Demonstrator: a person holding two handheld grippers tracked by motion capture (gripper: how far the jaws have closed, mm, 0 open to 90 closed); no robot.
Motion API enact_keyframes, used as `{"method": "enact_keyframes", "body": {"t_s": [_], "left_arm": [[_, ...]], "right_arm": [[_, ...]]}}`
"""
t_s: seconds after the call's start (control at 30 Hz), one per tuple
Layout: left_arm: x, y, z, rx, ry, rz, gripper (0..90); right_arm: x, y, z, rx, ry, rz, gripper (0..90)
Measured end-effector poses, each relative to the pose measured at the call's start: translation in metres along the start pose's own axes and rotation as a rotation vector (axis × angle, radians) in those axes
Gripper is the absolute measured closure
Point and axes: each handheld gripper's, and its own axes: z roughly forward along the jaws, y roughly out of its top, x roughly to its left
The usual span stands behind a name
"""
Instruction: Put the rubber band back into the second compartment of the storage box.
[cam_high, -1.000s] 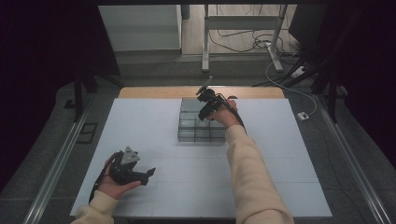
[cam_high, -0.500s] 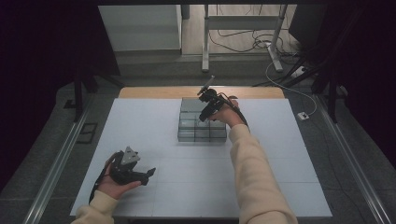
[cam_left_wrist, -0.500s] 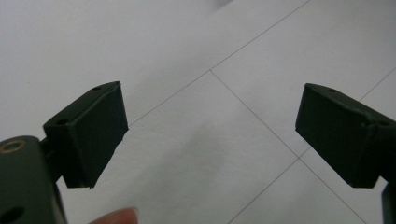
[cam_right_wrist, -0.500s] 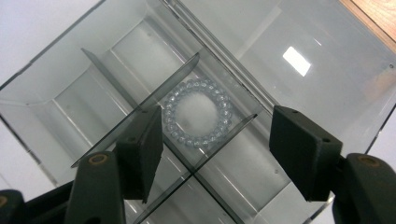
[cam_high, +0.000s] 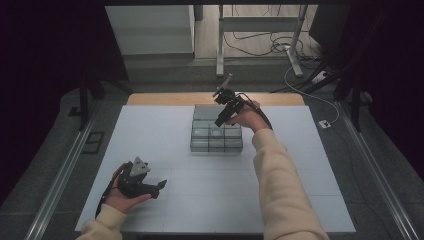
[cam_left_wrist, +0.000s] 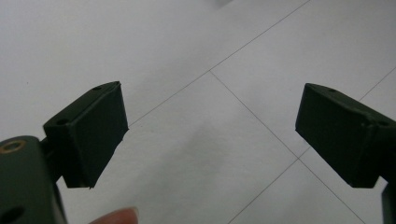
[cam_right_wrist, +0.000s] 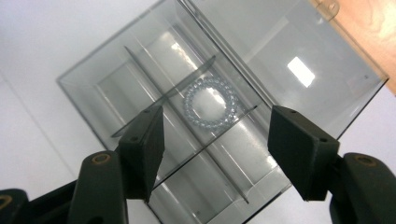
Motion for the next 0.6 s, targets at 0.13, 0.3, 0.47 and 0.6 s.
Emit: {"method": "enact_keyframes", "body": {"t_s": [0.13,0.3,0.47,0.6], "left_arm": [[0.000,0.000,0.000,-0.001,0.001,0.001,9.8],[0.000,0.000,0.000,0.000,0.001,0.001,9.8],[0.000,0.000,0.000,0.000,0.002,0.000,9.8],[0.000,0.000,0.000,0.000,0.002,0.000,9.8]], "right_arm": [[0.003,0.000,-0.011,-0.011,-0.003,-0.006,36.2],[0.003,-0.003,-0.013,-0.008,-0.006,-0.001,36.0],[0.005,-0.007,-0.014,-0.008,0.001,0.006,36.0],[0.008,-0.011,-0.014,-0.005,0.008,0.006,35.5]]}}
